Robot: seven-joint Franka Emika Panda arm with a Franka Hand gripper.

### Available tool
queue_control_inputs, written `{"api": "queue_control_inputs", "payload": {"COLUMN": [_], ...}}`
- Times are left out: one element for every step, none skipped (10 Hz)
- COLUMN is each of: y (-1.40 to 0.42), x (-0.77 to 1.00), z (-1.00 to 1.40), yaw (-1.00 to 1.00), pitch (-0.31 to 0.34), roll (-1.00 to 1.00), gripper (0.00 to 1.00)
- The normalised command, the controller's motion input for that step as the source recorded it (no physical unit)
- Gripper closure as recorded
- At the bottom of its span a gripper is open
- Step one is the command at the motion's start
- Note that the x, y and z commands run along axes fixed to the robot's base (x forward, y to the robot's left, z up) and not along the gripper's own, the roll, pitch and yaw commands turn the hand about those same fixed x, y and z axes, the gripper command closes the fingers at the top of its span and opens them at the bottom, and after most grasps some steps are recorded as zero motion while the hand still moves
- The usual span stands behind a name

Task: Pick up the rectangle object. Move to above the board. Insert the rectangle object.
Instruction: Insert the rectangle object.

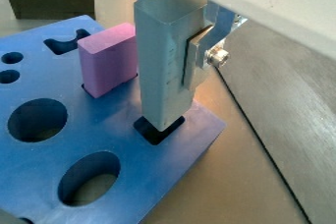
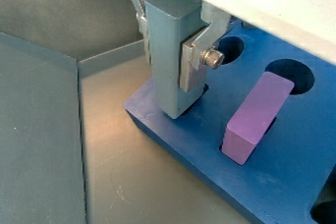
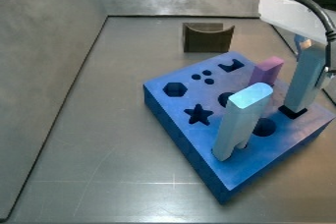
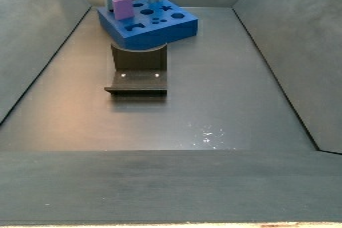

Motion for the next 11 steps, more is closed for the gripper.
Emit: {"api": "queue_control_inputs", "payload": {"y": [-0.06, 0.00, 0.00, -0.11, -0.12, -0.12, -0.09, -0.02, -0.01, -0.02, 0.00], "x": [0.00, 0.02, 0.09, 0.10, 0.12, 0.15, 0.17, 0.17, 0.38, 0.25, 0.05], "z": [0.00, 0.00, -0.13, -0.41, -0.56, -0.54, -0.38, -0.19, 0.00, -0.01, 0.00], "yaw": [0.00, 0.00, 0.00, 0.00, 0.00, 0.00, 0.00, 0.00, -0.11, -0.06, 0.00], "pitch": [0.000, 0.006, 0.051, 0.069, 0.011, 0.017, 0.123, 0.314, 0.871, 0.540, 0.103], "roll": [0.00, 0.00, 0.08, 0.18, 0.24, 0.19, 0.11, 0.15, 0.36, 0.13, 0.05], "gripper": [1.00, 1.00, 1.00, 1.00, 1.00, 1.00, 1.00, 1.00, 1.00, 1.00, 1.00]}}
